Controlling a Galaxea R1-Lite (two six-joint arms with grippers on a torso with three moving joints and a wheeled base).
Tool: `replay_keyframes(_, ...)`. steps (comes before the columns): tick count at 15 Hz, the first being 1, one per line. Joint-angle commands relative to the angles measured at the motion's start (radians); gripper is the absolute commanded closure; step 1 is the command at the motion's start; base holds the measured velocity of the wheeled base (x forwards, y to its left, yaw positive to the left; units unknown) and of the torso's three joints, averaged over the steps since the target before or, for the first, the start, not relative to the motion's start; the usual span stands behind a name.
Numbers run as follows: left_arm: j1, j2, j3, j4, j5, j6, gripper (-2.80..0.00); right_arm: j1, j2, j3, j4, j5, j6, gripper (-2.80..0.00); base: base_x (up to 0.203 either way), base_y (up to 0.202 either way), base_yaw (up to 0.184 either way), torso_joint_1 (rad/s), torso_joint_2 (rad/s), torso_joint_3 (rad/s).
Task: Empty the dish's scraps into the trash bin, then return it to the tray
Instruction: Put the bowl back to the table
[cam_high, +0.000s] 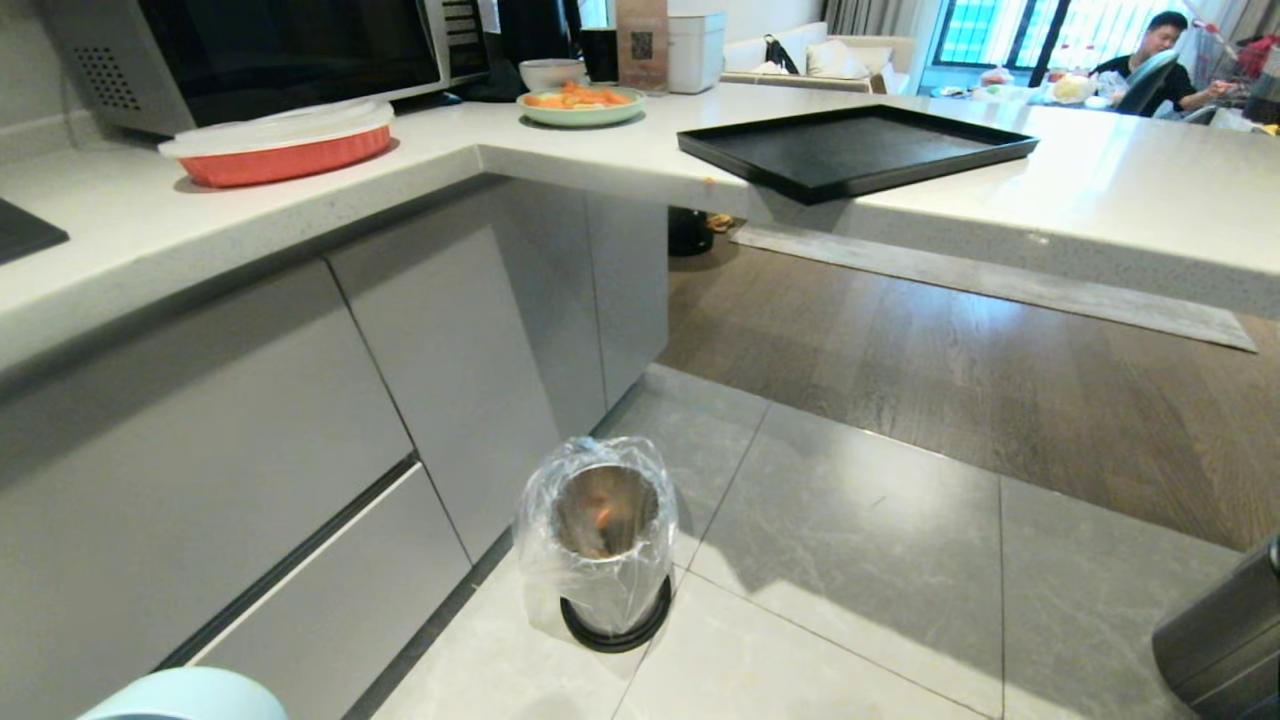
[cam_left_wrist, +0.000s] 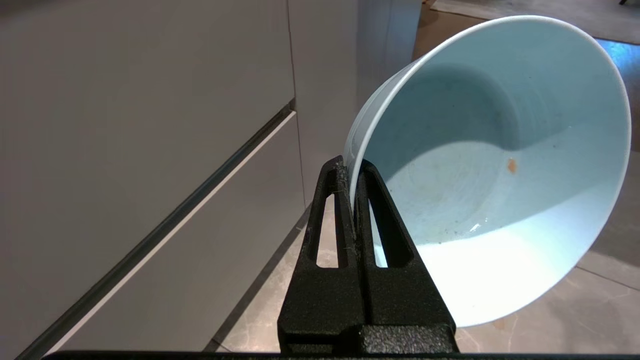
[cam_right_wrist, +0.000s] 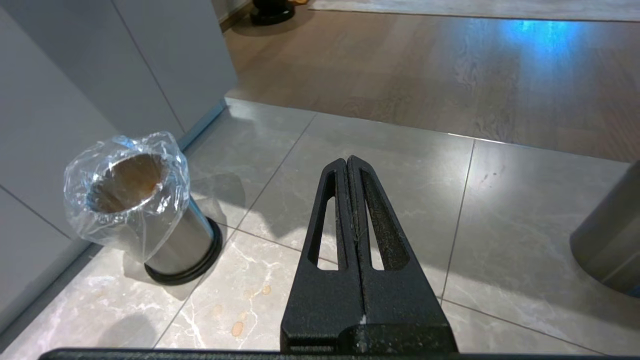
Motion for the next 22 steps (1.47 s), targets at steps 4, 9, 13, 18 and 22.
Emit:
replay_keyframes(4, 0.001, 0.001, 0.0, 0.0, 0.0, 0.0, 0.0, 0.0, 0.001, 0.0, 0.0, 0.0, 0.001, 0.0, 0.004, 0.004, -0.052, 0.0, 0.0, 0.0)
replay_keyframes(9, 0.001, 0.001, 0.0, 0.0, 0.0, 0.0, 0.0, 0.0, 0.001, 0.0, 0.0, 0.0, 0.001, 0.0, 0.002, 0.01, -0.199, 0.003, 0.0, 0.005)
replay_keyframes(13, 0.001, 0.001, 0.0, 0.0, 0.0, 0.0, 0.0, 0.0, 0.0, 0.0, 0.0, 0.0, 0.001, 0.0, -0.001, 0.002, -0.051, 0.004, 0.0, 0.001)
replay_keyframes(18, 0.001, 0.001, 0.0, 0.0, 0.0, 0.0, 0.0, 0.0, 0.0, 0.0, 0.0, 0.0, 0.0, 0.0, 0.0, 0.0, 0.0, 0.0, 0.0, 0.0)
replay_keyframes(22, 0.001, 0.001, 0.0, 0.0, 0.0, 0.003, 0.0, 0.0, 0.0, 0.0, 0.0, 0.0, 0.001, 0.0, 0.0, 0.0, 0.0, 0.0, 0.0, 0.0)
